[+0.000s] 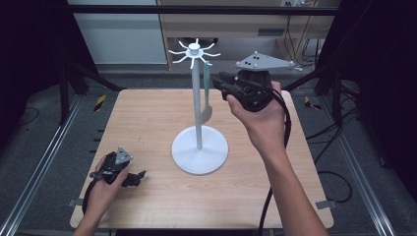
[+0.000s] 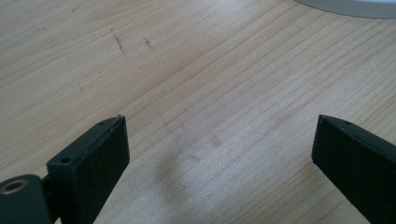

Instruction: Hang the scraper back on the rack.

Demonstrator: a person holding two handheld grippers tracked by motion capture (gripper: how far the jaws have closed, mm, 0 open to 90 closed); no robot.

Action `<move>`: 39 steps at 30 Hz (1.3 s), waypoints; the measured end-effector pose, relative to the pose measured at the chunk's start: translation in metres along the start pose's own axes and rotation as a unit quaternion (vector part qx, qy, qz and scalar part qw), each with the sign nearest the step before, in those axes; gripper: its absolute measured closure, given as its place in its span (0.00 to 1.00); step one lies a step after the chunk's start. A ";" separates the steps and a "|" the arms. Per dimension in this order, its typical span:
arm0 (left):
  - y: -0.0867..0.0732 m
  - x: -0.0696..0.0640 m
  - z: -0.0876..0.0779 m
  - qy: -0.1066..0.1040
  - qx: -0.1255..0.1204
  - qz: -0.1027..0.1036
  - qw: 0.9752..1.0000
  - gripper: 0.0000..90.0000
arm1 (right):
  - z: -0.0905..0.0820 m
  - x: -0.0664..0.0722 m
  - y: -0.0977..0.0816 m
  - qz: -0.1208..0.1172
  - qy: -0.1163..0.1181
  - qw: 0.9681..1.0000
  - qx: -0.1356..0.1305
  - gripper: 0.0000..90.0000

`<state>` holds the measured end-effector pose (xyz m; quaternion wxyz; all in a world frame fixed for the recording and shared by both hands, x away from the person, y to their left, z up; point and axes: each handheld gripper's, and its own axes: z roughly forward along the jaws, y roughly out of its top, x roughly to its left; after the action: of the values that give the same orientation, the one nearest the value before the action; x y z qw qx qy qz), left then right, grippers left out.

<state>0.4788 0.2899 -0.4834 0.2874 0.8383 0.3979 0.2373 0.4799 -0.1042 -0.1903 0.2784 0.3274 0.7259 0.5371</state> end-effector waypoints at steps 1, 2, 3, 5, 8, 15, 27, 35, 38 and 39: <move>0.000 0.000 0.000 0.000 0.000 0.000 1.000 0.04 | -0.001 -0.001 -0.002 0.003 -0.002 1.000 0.002 0.79; 0.000 0.000 0.000 0.000 0.000 0.001 1.000 0.04 | -0.002 -0.002 -0.004 0.003 -0.004 1.000 0.004 0.79; 0.000 0.000 0.000 0.000 0.000 0.001 1.000 0.04 | -0.003 -0.003 -0.007 0.004 -0.006 1.000 0.006 0.79; 0.000 0.000 0.000 -0.001 0.001 0.002 1.000 0.04 | -0.005 -0.005 -0.012 0.004 -0.010 1.000 0.012 0.79; 0.000 0.000 0.000 0.000 0.001 0.002 1.000 0.04 | -0.007 -0.008 -0.019 0.004 -0.016 1.000 0.019 0.78; 0.000 -0.001 0.001 -0.002 0.002 0.002 1.000 0.04 | -0.008 -0.016 -0.034 0.015 -0.027 0.999 0.029 0.75; -0.001 -0.001 0.000 0.002 0.005 0.005 1.000 0.04 | -0.004 -0.028 -0.082 0.034 -0.056 0.996 0.063 0.42; -0.001 0.000 -0.002 0.001 -0.006 0.000 1.000 0.04 | -0.004 -0.032 -0.129 0.047 -0.068 0.993 0.081 0.26; -0.002 0.001 -0.002 0.002 -0.006 -0.001 1.000 0.04 | -0.003 -0.035 -0.147 0.053 -0.067 0.992 0.087 0.21; -0.002 0.001 -0.002 0.003 -0.007 -0.005 1.000 0.04 | -0.003 -0.036 -0.154 0.055 -0.069 0.992 0.088 0.20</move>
<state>0.4767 0.2927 -0.4831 0.2933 0.8337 0.4009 0.2415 0.4730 -0.1657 -0.3354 0.2683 0.4262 0.7302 0.4618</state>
